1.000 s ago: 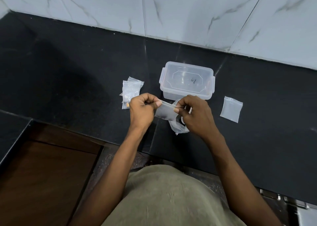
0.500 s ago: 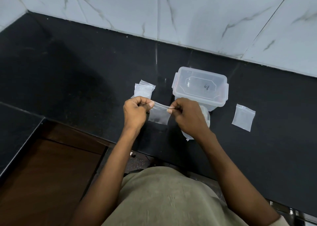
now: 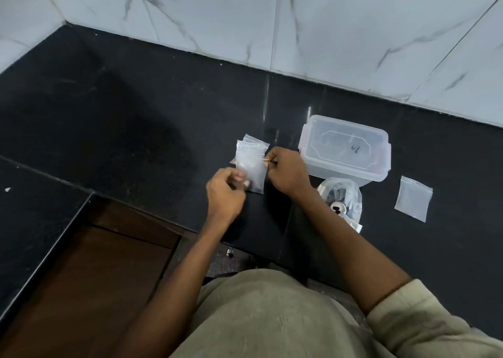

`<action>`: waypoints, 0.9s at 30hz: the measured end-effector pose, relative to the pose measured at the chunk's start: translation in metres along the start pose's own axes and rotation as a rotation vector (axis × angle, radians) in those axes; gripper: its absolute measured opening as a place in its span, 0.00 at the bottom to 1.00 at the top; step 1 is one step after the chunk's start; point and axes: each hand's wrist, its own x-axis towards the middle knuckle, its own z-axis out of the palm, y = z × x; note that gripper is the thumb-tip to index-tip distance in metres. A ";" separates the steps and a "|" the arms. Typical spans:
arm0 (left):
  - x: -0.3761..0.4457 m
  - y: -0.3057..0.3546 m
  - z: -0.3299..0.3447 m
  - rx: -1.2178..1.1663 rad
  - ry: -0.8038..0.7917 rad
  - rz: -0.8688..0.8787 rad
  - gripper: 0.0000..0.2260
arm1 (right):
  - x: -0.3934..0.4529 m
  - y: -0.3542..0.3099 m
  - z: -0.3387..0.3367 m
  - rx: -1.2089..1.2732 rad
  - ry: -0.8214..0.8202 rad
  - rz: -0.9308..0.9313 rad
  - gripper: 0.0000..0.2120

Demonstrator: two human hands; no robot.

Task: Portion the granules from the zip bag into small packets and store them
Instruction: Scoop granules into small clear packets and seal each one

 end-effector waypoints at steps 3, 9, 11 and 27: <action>-0.005 -0.013 0.005 0.138 -0.134 0.077 0.12 | -0.001 0.000 0.011 -0.007 0.049 -0.016 0.07; 0.001 -0.024 0.011 0.369 -0.280 0.112 0.23 | -0.017 0.000 0.027 -0.124 0.107 -0.088 0.19; 0.003 -0.022 0.012 0.396 -0.299 0.126 0.24 | -0.024 0.004 0.033 -0.183 0.005 -0.084 0.19; -0.025 0.031 0.048 0.161 -0.251 0.367 0.17 | -0.064 0.020 -0.023 -0.081 0.195 -0.145 0.15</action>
